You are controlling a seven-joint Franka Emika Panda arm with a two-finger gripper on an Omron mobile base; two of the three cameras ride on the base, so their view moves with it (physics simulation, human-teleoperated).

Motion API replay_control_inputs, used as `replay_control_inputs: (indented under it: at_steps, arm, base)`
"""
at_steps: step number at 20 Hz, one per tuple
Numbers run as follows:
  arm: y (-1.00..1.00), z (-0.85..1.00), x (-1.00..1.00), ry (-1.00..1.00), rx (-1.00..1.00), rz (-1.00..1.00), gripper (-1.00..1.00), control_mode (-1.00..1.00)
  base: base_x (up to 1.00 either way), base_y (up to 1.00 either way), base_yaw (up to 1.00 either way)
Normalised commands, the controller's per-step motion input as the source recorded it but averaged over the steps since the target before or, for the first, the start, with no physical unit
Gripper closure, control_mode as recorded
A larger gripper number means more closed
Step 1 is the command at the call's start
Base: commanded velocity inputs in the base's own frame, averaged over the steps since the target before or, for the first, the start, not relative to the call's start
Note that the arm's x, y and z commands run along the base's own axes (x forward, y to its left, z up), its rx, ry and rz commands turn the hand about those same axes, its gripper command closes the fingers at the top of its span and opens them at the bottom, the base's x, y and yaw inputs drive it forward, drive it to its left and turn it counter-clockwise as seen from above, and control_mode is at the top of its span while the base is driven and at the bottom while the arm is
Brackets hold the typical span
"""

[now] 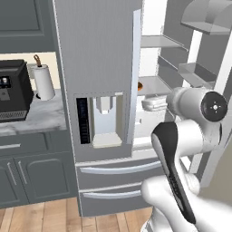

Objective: Take the cake and donut from the fridge and place them on the empty tray on the dining counter.

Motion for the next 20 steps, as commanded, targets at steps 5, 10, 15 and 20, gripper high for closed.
replay_control_inputs:
  at_steps: [5, 10, 15, 20]
  arm:
    - [0.00, 0.20, 0.80, 0.02, 0.03, -0.03, -1.00, -1.00]
    - [-0.08, 0.17, 0.72, 0.20, 0.11, 0.00, -1.00, -1.00]
    - [0.00, -0.02, 0.65, 0.18, 0.13, 0.00, -1.00, -1.00]
    - [0.00, -0.15, 0.55, 0.06, 0.11, 0.00, -1.00, -1.00]
  base:
    - [0.00, 0.00, 0.00]
    - [0.00, 0.00, 0.00]
    - [0.00, 0.00, 0.00]
    - [0.00, 0.00, 0.00]
